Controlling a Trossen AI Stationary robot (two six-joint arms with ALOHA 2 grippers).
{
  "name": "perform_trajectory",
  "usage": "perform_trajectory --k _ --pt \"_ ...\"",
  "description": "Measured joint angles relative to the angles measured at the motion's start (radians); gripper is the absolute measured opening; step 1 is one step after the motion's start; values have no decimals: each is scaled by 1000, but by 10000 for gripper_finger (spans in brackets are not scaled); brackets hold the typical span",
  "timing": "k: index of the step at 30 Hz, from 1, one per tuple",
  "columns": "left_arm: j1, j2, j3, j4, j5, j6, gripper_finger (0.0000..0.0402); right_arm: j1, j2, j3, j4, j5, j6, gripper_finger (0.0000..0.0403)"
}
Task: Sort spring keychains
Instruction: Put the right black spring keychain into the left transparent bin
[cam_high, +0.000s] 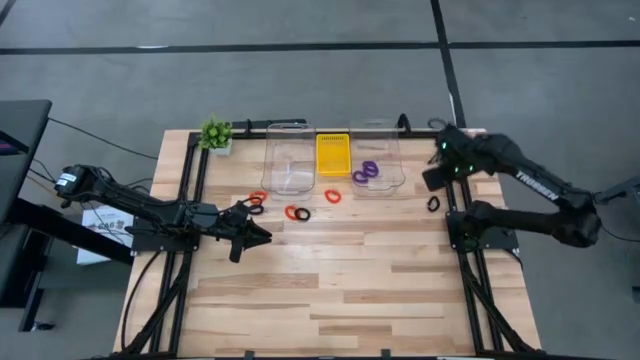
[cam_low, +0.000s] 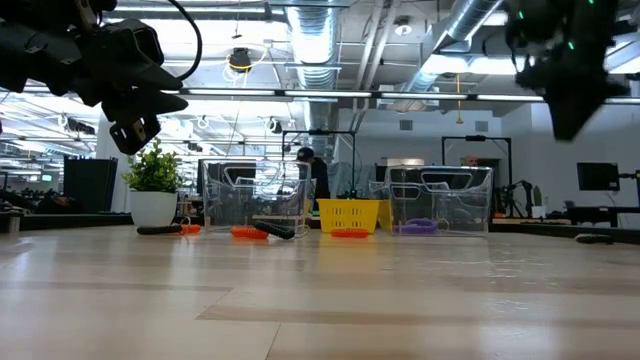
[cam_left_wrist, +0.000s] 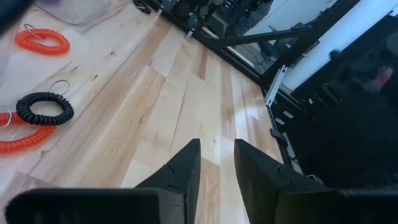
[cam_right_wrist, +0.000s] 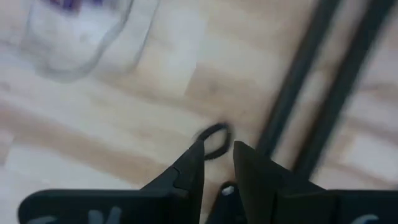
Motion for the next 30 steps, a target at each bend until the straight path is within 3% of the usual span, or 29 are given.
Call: perform_trajectory --k 5,9,17,30 --pt "0 0 0 0 -1 0 95 44 -72 -202 83 -35 81 77" --pt "0 0 0 0 -1 0 95 90 -93 -273 181 -35 109 77" --pt "0 0 0 0 -1 0 95 161 -24 -276 183 -39 59 77" --pt "0 0 0 0 -1 -1 95 215 238 -275 182 15 103 77"
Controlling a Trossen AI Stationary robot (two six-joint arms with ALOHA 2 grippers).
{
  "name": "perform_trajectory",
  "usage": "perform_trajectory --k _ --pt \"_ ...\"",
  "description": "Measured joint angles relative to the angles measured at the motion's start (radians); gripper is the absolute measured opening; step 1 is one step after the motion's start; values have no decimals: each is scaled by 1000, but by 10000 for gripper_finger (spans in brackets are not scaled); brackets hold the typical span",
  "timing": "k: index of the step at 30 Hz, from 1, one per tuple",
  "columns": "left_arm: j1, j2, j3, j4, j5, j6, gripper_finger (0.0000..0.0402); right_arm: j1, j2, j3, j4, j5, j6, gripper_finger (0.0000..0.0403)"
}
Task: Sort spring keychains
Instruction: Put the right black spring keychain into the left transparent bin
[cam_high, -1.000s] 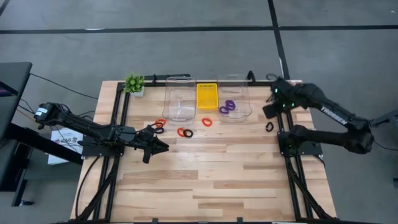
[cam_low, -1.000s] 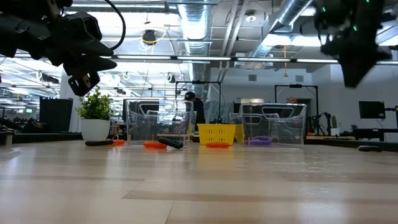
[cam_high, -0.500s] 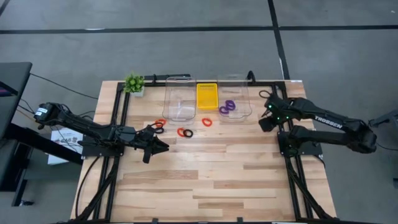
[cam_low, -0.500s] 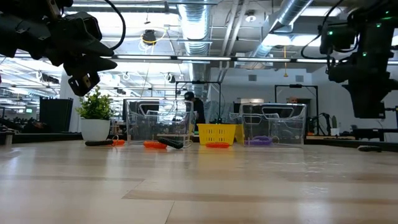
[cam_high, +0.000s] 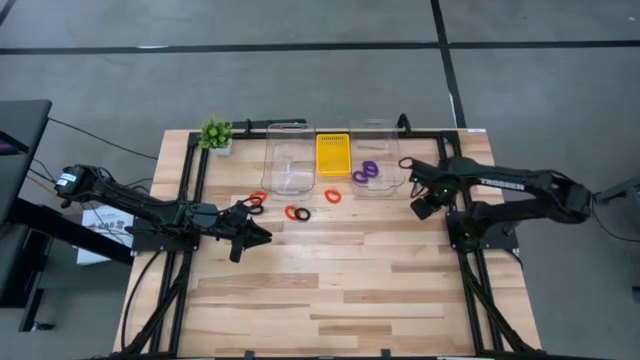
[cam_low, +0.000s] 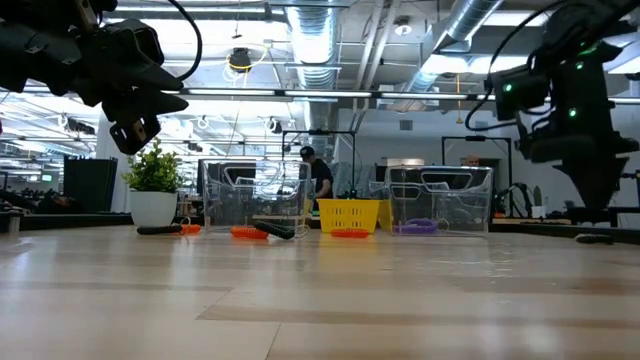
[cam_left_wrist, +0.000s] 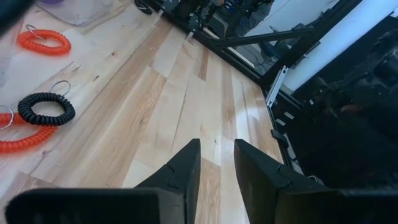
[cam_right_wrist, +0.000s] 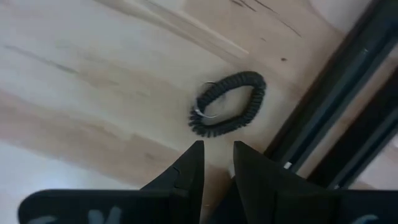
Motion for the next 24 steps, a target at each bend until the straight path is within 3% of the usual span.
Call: perform_trajectory --k 24 --pt "0 0 0 0 0 -3 95 14 200 0 41 53 25 77"
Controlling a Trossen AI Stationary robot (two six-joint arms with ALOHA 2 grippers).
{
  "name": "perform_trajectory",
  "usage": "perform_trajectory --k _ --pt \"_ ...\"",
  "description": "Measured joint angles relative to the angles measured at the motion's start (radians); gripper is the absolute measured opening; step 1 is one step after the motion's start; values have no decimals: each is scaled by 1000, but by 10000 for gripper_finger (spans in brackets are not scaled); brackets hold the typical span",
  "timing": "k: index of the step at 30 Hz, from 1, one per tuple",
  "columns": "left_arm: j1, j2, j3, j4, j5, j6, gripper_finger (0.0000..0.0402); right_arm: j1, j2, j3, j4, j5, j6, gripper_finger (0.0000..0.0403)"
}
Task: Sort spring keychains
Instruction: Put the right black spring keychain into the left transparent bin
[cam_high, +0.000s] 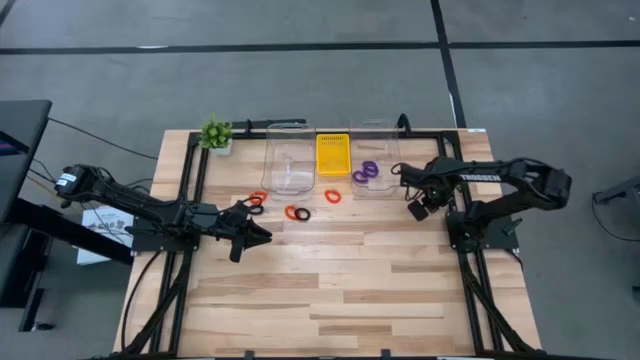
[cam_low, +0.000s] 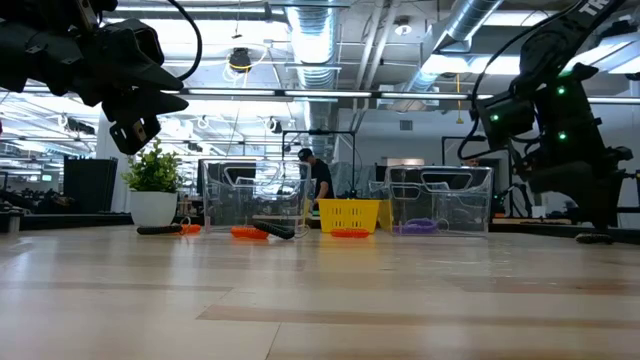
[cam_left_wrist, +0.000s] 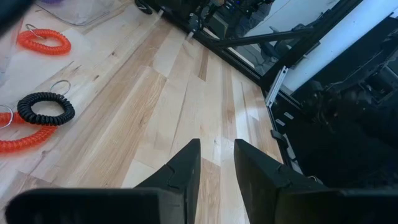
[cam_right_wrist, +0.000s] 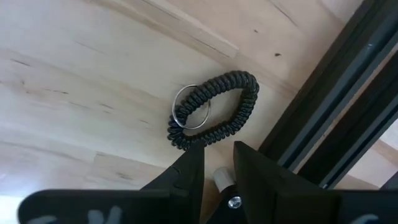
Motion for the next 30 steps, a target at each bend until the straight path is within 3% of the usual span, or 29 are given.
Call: perform_trajectory --k 20,30 --pt "0 0 0 0 0 -1 95 150 36 0 24 0 0 77" --pt "0 0 0 0 4 -8 95 164 36 0 76 81 36 77"
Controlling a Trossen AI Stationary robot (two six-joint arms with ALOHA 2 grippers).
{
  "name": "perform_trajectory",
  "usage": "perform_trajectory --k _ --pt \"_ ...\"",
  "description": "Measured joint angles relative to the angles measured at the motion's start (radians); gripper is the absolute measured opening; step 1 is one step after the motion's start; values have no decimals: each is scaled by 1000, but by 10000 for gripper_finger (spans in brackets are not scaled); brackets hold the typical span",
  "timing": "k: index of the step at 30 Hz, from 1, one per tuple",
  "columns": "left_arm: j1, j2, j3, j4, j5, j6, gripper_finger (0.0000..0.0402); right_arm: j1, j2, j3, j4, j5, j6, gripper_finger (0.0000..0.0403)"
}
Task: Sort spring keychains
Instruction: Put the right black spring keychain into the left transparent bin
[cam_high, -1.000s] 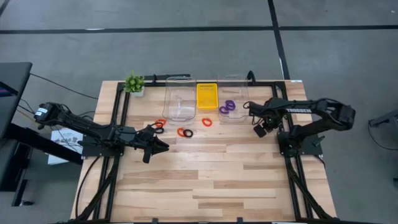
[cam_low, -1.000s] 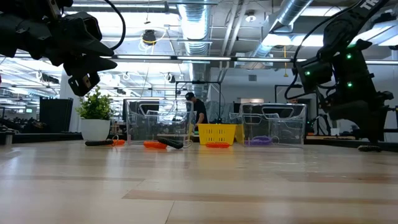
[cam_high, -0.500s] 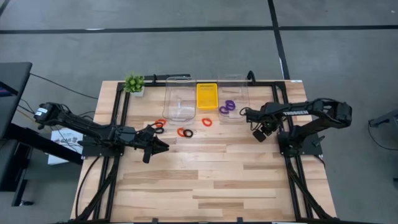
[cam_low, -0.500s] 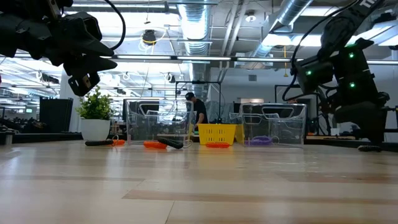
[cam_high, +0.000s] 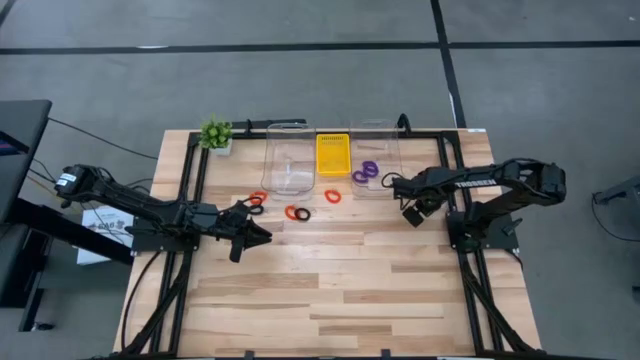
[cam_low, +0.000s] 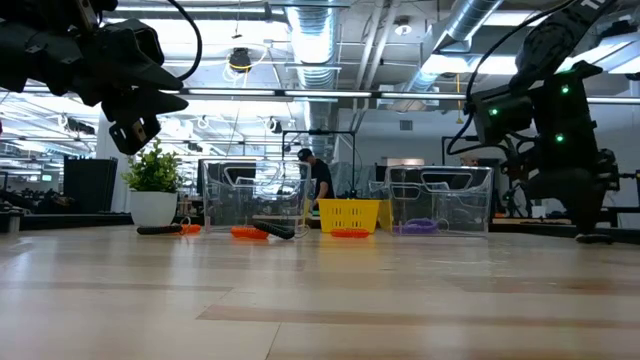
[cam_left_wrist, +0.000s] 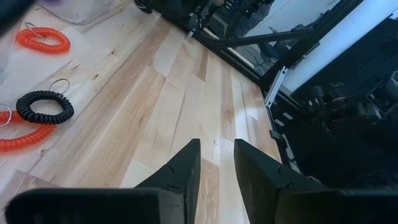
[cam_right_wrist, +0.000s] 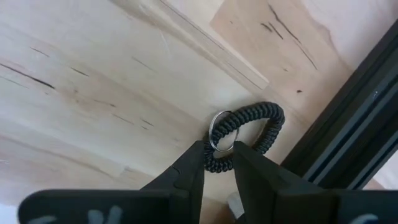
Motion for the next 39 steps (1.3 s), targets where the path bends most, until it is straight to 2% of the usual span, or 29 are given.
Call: perform_trajectory --k 7,14,19,27,39 --pt "0 0 0 0 4 -4 95 -3 3 -11 14 0 0 77" --pt "0 0 0 0 4 -4 95 8 76 -44 37 -12 40 77" --pt "0 0 0 0 4 -4 95 45 108 -43 44 -9 28 77" --pt "0 0 0 0 4 -4 95 111 78 -49 53 -24 27 77" --pt "0 0 0 0 4 -4 95 174 6 -50 81 -183 4 77"
